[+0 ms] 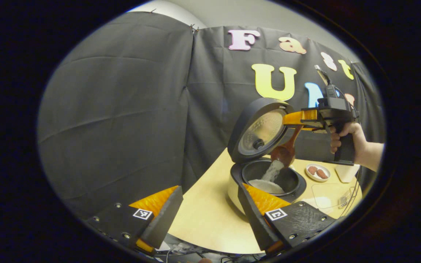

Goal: Close the left gripper, press the button to open the rice cooker; take a wooden spoon from the chopstick holder with the right hand, scoop a spoonful of rice and pour it into the rice cooker, then put the wooden spoon back into the chopstick holder.

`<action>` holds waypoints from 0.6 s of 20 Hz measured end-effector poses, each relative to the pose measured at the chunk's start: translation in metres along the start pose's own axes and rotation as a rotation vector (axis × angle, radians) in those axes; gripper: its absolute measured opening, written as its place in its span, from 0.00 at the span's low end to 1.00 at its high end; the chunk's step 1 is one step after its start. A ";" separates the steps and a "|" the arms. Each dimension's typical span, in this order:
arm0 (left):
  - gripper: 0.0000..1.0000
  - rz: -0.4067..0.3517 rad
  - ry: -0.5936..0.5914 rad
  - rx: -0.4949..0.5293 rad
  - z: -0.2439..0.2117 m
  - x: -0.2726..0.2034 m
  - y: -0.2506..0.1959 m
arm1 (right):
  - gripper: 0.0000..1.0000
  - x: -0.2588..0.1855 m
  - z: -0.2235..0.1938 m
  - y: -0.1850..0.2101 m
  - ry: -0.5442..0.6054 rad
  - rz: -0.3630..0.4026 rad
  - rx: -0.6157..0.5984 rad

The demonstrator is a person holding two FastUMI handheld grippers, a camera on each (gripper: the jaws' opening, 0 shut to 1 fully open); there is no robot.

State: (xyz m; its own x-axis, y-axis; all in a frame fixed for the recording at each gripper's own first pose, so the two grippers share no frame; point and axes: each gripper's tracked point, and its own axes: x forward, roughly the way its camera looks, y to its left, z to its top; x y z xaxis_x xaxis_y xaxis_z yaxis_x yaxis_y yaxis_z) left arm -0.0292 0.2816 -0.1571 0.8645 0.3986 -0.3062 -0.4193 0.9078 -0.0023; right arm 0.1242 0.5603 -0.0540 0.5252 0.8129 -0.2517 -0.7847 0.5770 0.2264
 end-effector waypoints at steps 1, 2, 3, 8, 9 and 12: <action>0.96 -0.002 0.003 -0.005 -0.002 0.000 0.001 | 0.24 0.000 -0.002 0.003 -0.002 0.005 -0.033; 0.96 -0.003 0.006 -0.008 -0.005 -0.001 0.001 | 0.20 -0.001 -0.002 0.004 -0.003 0.008 -0.069; 0.96 -0.004 0.008 -0.010 -0.007 0.000 0.001 | 0.24 -0.001 -0.005 0.006 -0.006 0.010 -0.109; 0.96 -0.002 0.005 -0.012 -0.007 0.002 0.005 | 0.24 -0.004 -0.024 0.015 0.012 0.038 -0.331; 0.96 -0.002 0.003 -0.013 -0.008 0.003 0.005 | 0.24 -0.001 -0.030 0.017 0.016 0.043 -0.372; 0.96 -0.012 -0.003 -0.027 -0.008 0.003 0.002 | 0.24 -0.004 -0.042 0.022 0.036 0.065 -0.457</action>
State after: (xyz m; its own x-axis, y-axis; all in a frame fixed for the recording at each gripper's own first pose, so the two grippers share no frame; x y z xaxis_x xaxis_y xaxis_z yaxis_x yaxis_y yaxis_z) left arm -0.0296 0.2833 -0.1652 0.8705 0.3876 -0.3033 -0.4157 0.9090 -0.0313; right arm 0.0913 0.5666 -0.0875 0.4646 0.8385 -0.2847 -0.8846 0.4246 -0.1931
